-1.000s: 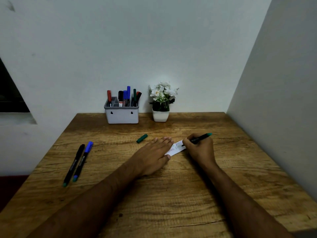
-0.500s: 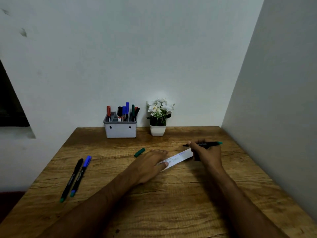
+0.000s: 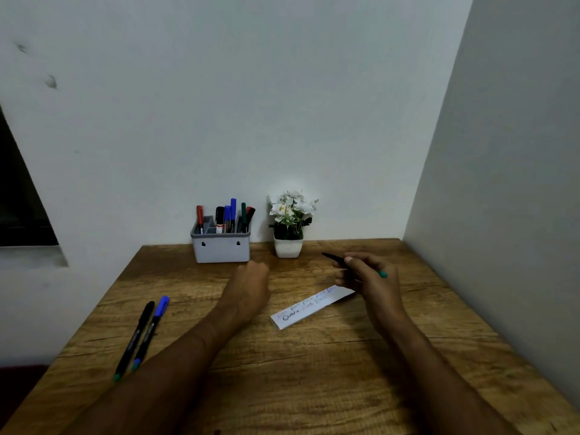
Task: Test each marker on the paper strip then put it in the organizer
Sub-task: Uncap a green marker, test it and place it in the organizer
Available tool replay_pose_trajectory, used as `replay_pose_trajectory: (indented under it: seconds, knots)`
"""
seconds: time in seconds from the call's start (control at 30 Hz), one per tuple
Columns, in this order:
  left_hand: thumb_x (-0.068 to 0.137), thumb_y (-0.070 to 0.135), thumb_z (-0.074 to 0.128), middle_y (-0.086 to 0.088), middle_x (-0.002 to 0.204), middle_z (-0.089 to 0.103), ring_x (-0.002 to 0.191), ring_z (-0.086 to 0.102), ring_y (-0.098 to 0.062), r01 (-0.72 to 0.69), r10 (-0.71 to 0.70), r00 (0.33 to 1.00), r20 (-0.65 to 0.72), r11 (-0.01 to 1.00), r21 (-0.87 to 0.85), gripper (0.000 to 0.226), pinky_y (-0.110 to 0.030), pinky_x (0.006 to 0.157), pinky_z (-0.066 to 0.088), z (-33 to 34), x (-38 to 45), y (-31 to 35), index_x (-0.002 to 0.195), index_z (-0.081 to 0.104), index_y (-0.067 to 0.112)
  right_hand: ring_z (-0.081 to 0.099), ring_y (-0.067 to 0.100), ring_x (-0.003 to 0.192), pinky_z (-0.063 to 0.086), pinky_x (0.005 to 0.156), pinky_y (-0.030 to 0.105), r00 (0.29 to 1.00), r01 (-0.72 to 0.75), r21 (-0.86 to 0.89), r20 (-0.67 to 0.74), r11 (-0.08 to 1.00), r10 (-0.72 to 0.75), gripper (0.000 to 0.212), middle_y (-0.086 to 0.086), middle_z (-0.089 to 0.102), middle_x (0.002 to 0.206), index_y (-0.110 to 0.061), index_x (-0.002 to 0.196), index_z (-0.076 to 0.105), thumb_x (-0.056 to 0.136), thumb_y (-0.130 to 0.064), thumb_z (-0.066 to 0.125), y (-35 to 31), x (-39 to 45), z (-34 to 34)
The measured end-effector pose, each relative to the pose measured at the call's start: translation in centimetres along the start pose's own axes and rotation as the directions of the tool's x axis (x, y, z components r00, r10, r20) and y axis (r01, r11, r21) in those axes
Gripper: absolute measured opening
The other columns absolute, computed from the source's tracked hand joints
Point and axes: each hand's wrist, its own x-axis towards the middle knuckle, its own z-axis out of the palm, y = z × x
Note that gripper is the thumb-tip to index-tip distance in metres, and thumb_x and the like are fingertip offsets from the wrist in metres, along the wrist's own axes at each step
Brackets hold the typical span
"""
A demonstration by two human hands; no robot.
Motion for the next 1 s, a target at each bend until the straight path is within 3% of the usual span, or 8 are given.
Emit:
replay_pose_trajectory:
  seconds: [0.1,0.27,0.43,0.67,0.73,0.83,0.93,1.0]
  knots:
    - [0.094,0.011,0.058,-0.007,0.093,0.068,0.085,0.065,-0.021,-0.019,0.017,0.999,0.029,0.999,0.037,0.01,-0.035,0.073,0.057,0.2,-0.2,-0.1,0.089,0.067,0.012,0.075,0.038,0.077,0.064,0.073,0.043,0.999,0.038,-0.017,0.006,0.999,-0.038,0.013,0.027,0.076,0.089,0.005,0.101,0.074,0.096,-0.004,0.066,0.1,-0.2,0.0]
    - [0.097,0.009,0.056,-0.006,0.099,0.068,0.092,0.064,-0.021,-0.018,0.017,1.0,0.019,0.998,0.067,0.013,-0.033,0.077,0.056,0.1,-0.4,0.1,0.098,0.068,0.012,0.066,0.024,0.061,0.057,0.056,0.033,0.994,0.105,-0.106,0.006,0.989,-0.105,0.008,0.02,0.073,0.075,0.001,0.092,0.078,0.092,-0.003,0.071,0.1,-0.4,0.0]
    - [0.095,0.003,0.056,-0.008,0.101,0.065,0.095,0.063,-0.023,0.017,-0.016,0.999,-0.03,0.999,0.046,0.014,-0.031,0.076,0.053,-0.1,-0.3,-0.1,0.098,0.067,0.012,0.071,0.032,0.068,0.063,0.067,0.039,0.994,0.103,-0.065,0.042,0.993,-0.101,0.015,0.021,0.077,0.083,-0.002,0.098,0.079,0.084,0.002,0.078,0.3,-0.5,0.3]
    - [0.086,0.007,0.071,-0.002,0.089,0.075,0.084,0.069,-0.014,0.07,-0.206,0.907,-0.367,0.934,-0.351,0.012,-0.026,0.077,0.056,-1.2,1.3,-0.2,0.092,0.079,0.014,0.076,0.035,0.08,0.063,0.07,0.035,0.992,0.096,0.024,0.075,0.995,-0.098,0.017,0.025,0.077,0.09,0.003,0.106,0.078,0.092,0.001,0.069,0.2,-0.8,1.7]
    - [0.085,0.009,0.075,-0.003,0.095,0.076,0.088,0.068,-0.012,0.107,-0.37,0.853,-0.369,0.815,-0.57,0.016,-0.021,0.079,0.05,-2.4,1.6,0.4,0.1,0.079,0.011,0.076,0.036,0.08,0.064,0.072,0.037,0.988,0.116,0.005,0.102,0.993,-0.116,0.017,0.024,0.077,0.09,0.003,0.107,0.077,0.092,0.004,0.068,0.1,-1.1,2.4]
    - [0.085,0.006,0.075,-0.003,0.101,0.074,0.093,0.063,-0.012,0.225,-0.62,0.773,-0.134,0.466,-0.855,0.016,-0.02,0.086,0.048,-3.3,2.4,1.0,0.1,0.078,0.01,0.077,0.038,0.075,0.065,0.072,0.041,0.983,0.142,-0.068,0.125,0.988,-0.132,0.017,0.02,0.078,0.086,0.001,0.104,0.077,0.089,0.007,0.071,0.1,-1.7,3.2]
    - [0.084,-0.003,0.073,-0.006,0.098,0.073,0.088,0.066,-0.018,0.251,-0.679,0.714,0.172,0.019,-0.968,0.018,-0.033,0.088,0.058,-3.5,3.0,1.0,0.082,0.074,0.015,0.076,0.036,0.071,0.065,0.071,0.044,0.978,0.175,-0.132,0.141,0.976,-0.156,0.017,0.017,0.078,0.08,-0.001,0.099,0.078,0.089,0.009,0.07,0.1,-2.2,4.0]
    - [0.084,-0.008,0.07,-0.01,0.093,0.071,0.08,0.066,-0.018,0.245,-0.663,0.692,0.286,-0.158,-0.957,0.019,-0.031,0.075,0.06,-3.5,3.0,1.2,0.077,0.07,0.01,0.077,0.034,0.069,0.065,0.071,0.046,0.973,0.201,-0.17,0.148,0.965,-0.177,0.017,0.015,0.078,0.078,-0.003,0.097,0.078,0.089,0.009,0.071,0.2,-2.4,4.5]
